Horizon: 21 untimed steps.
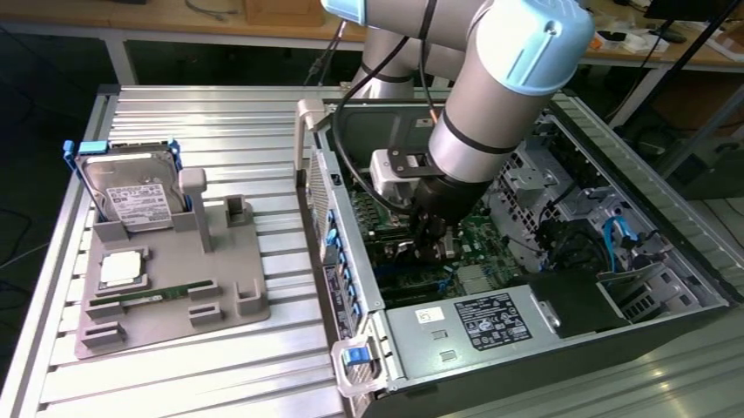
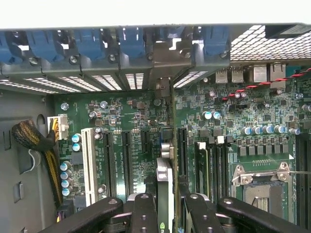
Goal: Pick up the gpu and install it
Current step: 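Insert the gpu into the slot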
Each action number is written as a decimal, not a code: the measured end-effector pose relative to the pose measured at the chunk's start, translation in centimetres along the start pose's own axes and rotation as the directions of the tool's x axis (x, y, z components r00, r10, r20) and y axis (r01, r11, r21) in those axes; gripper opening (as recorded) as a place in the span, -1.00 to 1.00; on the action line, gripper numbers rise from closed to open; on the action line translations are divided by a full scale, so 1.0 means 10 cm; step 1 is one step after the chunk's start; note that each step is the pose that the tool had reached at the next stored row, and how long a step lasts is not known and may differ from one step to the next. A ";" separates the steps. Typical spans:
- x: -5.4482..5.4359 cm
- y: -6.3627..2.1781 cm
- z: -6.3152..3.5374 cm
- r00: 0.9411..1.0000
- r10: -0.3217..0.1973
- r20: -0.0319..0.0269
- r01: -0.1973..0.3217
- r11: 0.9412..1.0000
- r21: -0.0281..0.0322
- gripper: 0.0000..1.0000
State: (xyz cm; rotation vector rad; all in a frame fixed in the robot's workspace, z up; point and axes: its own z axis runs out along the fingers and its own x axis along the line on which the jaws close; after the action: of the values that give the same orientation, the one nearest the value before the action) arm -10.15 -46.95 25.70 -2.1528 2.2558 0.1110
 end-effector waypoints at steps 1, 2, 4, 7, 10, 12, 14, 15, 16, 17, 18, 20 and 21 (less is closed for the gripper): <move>0.00 0.000 0.000 1.000 0.000 0.000 0.000 1.000 0.000 -0.46; 0.00 0.000 0.000 1.000 0.000 0.000 0.000 1.000 0.000 -0.46; 0.00 0.000 -0.001 1.000 0.000 0.000 0.000 1.000 0.000 -0.46; 0.01 0.000 -0.001 1.000 0.000 0.000 0.000 1.000 0.000 -0.46; 0.01 0.000 -0.001 1.000 0.000 0.000 0.000 1.000 0.000 -0.46; 0.01 -0.001 -0.001 1.000 0.000 -0.001 0.000 1.000 0.000 -0.46; 0.01 0.000 -0.001 1.000 0.000 -0.002 0.000 1.000 0.000 -0.46; 0.01 0.000 -0.002 1.000 0.000 -0.004 0.000 1.000 0.000 -0.46; 0.01 -0.001 -0.002 1.000 0.000 -0.005 0.000 1.000 0.000 -0.46; 0.01 -0.001 -0.001 1.000 0.000 -0.007 0.000 1.000 0.000 -0.46; 0.01 -0.001 0.000 1.000 0.000 -0.010 0.000 1.000 0.001 -0.46; 0.01 -0.001 -0.001 1.000 0.000 -0.013 0.000 1.000 0.000 -0.46; 0.01 0.000 -0.001 1.000 0.000 -0.013 0.000 1.000 0.001 -0.46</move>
State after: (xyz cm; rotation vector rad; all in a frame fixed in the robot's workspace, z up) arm -10.15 -47.09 25.70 -2.1590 2.2626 0.0972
